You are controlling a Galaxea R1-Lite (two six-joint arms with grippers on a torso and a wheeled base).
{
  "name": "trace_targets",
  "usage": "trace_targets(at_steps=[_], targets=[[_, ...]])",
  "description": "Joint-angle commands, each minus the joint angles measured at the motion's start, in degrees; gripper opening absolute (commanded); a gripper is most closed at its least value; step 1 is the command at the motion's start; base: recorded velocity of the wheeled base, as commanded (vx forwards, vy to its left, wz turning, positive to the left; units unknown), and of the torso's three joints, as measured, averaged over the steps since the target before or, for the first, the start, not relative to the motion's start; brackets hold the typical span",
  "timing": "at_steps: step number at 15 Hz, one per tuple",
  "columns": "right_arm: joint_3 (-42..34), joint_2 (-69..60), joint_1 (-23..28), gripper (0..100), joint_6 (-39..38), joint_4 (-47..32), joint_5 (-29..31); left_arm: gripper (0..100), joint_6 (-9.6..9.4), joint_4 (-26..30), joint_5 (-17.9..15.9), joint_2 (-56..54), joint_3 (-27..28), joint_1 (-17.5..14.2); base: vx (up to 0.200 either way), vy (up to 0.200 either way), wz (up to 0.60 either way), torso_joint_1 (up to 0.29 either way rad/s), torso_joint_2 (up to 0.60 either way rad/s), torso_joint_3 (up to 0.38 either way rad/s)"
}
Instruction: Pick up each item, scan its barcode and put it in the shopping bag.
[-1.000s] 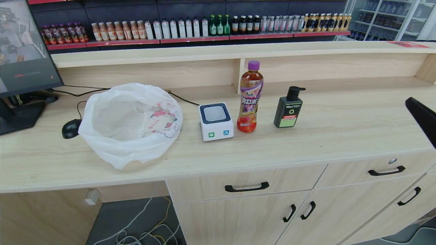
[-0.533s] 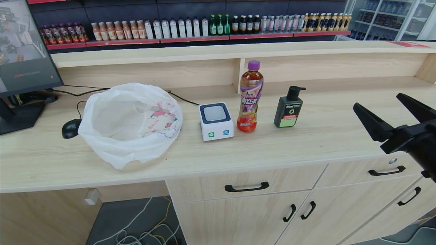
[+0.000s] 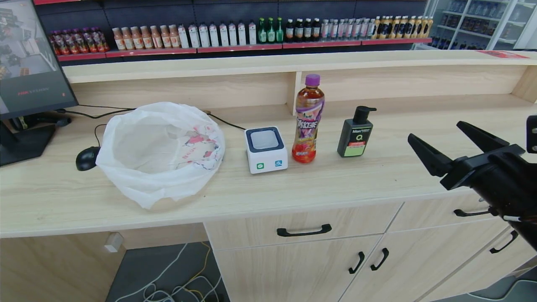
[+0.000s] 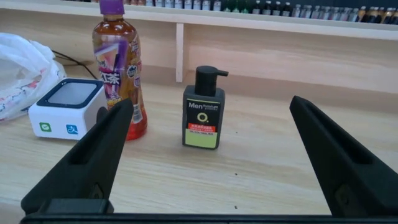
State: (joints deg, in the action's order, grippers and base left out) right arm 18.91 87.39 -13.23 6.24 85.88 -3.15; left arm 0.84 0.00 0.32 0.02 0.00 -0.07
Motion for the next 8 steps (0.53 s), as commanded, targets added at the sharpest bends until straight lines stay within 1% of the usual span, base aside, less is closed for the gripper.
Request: trace_targets(at_steps=[1,4,8], targets=[[0.52,2.25,-0.66,100,0.0,-0.1,-0.11,100,-0.05,0.0,0.03,-0.02,0.0,-0.01,0.0,0.0,0.0,0.0,0.0,0.0],[1.22,4.72,-0.75,100,-0.09,-0.1,-0.11,100,-0.05,0.0,0.03,-0.02,0.0,-0.01,0.0,0.0,0.0,0.0,0.0,0.0],[4.73,8.05,-0.84,100,-1.14,-0.1,-0.11,100,0.04,0.0,0.03,-0.02,0.0,-0.01,0.0,0.0,0.0,0.0,0.0,0.0]])
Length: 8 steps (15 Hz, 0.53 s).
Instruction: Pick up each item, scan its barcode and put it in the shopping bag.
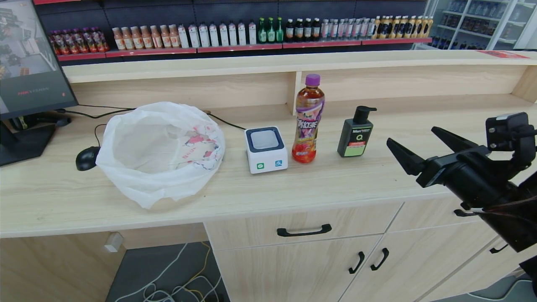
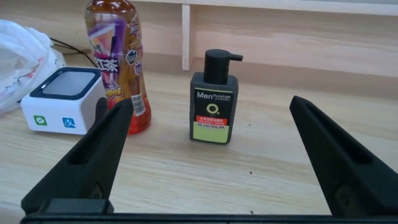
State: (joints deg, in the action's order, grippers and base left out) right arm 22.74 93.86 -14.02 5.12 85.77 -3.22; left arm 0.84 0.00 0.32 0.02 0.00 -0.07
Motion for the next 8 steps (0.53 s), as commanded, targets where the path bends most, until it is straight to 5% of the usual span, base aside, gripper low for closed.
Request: trace_targets(at_steps=[1,5,8], targets=[[1.26,2.65,-0.04,100,-0.02,0.01,0.05,100,0.04,0.0,0.03,-0.02,0.0,-0.01,0.0,0.0,0.0,0.0,0.0,0.0],[0.56,3.0,-0.13,100,-0.2,0.1,-0.12,100,0.04,0.0,0.03,-0.02,0.0,-0.01,0.0,0.0,0.0,0.0,0.0,0.0],[0.2,2.74,-0.13,100,-0.2,0.1,-0.12,100,0.04,0.0,0.03,-0.02,0.09,-0.01,0.133,0.2,0.0,-0.004,0.0,0.002]])
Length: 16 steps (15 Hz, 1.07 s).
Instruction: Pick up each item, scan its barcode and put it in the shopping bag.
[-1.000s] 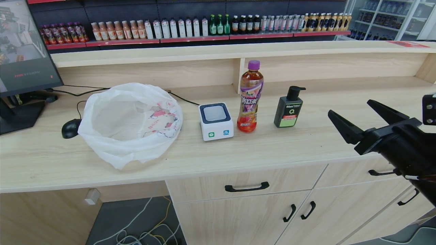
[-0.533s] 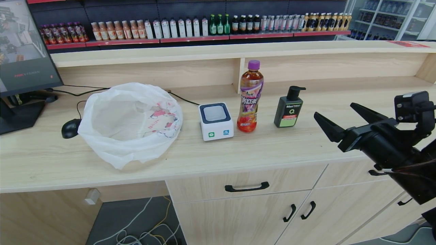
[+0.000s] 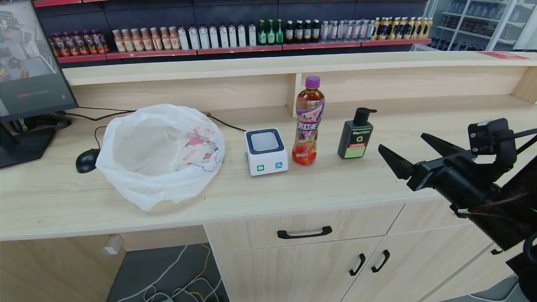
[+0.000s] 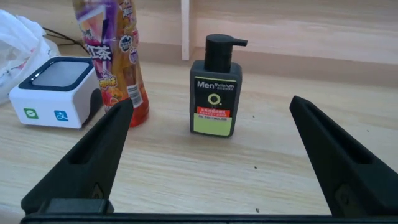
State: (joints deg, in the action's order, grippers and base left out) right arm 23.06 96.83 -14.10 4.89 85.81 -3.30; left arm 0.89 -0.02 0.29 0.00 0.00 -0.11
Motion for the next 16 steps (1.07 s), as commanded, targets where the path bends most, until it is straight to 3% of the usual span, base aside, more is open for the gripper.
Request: trace_targets(at_steps=[1,5,10,16], targets=[[-0.65,-0.41,-0.05,100,0.03,0.06,-0.04,100,0.08,0.02,0.06,0.0,0.0,0.02,0.0,0.2,0.0,-0.012,-0.02,0.002],[-2.41,-1.91,-0.05,100,0.03,0.06,-0.12,100,-0.1,0.02,0.06,0.0,0.0,0.02,0.0,0.2,0.0,0.007,0.0,0.001],[-1.53,-2.87,-0.05,100,0.39,-0.03,-0.04,100,-0.19,0.02,0.06,0.0,0.0,0.02,0.0,0.0,0.0,0.0,0.0,0.0],[5.76,3.37,-2.16,100,0.65,-0.03,0.05,100,-0.19,0.02,0.06,0.0,0.0,0.02,0.0,0.0,0.0,0.0,0.0,0.0]])
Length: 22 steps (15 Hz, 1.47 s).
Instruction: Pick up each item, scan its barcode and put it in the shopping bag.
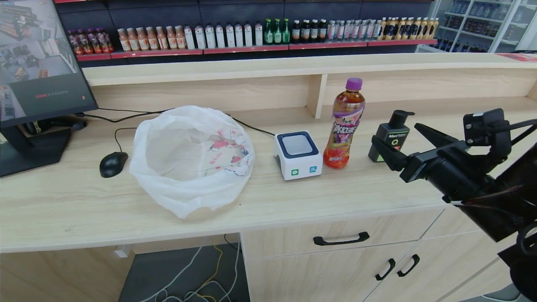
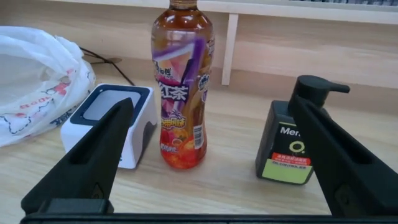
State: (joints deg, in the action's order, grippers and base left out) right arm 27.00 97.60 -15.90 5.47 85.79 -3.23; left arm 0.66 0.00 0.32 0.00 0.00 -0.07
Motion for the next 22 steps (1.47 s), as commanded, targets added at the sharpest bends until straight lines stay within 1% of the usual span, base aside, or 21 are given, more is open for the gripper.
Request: trace_targets(at_steps=[1,9,12,22], targets=[[2.7,3.48,-0.36,100,0.06,0.0,-0.02,100,0.04,0.0,0.03,0.0,0.0,-0.01,0.0,0.0,0.0,0.0,0.0,0.0],[10.09,10.86,-2.12,100,0.06,0.0,0.15,100,0.04,0.0,0.03,0.0,0.0,-0.01,0.0,0.0,0.0,0.0,0.0,0.0],[14.31,14.46,-2.91,100,-0.02,0.0,0.42,100,0.04,0.0,0.03,0.0,0.0,-0.01,0.0,0.0,0.0,0.0,0.0,0.0],[25.73,23.25,-3.26,100,-0.55,-0.36,1.38,100,0.04,0.0,0.03,0.0,0.0,-0.01,0.0,0.0,0.0,0.0,0.0,0.0]])
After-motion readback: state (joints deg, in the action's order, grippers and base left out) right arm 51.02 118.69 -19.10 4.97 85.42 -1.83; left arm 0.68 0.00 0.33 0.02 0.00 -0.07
